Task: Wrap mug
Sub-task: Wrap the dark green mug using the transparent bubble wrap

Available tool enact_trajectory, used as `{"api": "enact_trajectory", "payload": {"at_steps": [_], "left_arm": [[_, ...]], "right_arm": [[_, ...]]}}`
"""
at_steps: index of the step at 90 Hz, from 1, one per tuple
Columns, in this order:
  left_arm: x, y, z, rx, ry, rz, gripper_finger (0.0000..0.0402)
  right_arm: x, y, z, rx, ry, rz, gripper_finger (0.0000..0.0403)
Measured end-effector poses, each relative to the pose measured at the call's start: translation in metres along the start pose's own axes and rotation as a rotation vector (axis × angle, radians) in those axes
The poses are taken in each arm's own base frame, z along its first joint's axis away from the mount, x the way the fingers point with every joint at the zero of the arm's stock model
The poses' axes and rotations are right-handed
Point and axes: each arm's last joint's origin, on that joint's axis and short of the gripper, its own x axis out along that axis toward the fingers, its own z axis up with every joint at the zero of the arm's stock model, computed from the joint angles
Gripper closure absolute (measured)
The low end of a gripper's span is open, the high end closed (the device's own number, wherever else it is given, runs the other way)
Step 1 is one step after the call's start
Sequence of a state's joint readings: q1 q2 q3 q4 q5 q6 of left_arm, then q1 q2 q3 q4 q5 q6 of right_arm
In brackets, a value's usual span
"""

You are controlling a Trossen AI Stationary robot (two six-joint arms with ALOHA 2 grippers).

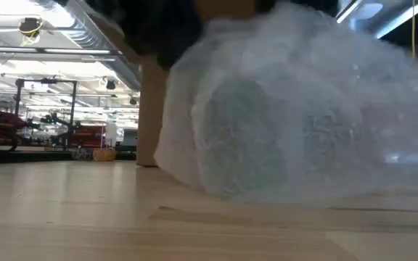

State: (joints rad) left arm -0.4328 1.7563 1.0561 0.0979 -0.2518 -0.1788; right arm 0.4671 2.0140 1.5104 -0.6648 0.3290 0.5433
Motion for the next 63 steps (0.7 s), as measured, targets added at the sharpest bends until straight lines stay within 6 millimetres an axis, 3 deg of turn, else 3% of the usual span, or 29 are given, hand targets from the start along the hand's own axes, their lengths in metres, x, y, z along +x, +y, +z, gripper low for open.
{"api": "enact_trajectory", "payload": {"at_steps": [40,49,63], "left_arm": [[-0.056,0.005,0.014,-0.095,0.085,0.056,0.0402],[-0.058,0.008,0.006,-0.075,0.141,0.132,0.0402],[-0.041,0.025,-0.018,-0.072,0.127,0.37,0.0402]], "right_arm": [[-0.003,0.0,0.001,-0.023,-0.026,-0.01,0.0402],[-0.003,0.0,0.001,-0.027,-0.026,-0.01,0.0402],[-0.003,0.0,0.002,-0.046,-0.033,-0.011,0.0402]]}}
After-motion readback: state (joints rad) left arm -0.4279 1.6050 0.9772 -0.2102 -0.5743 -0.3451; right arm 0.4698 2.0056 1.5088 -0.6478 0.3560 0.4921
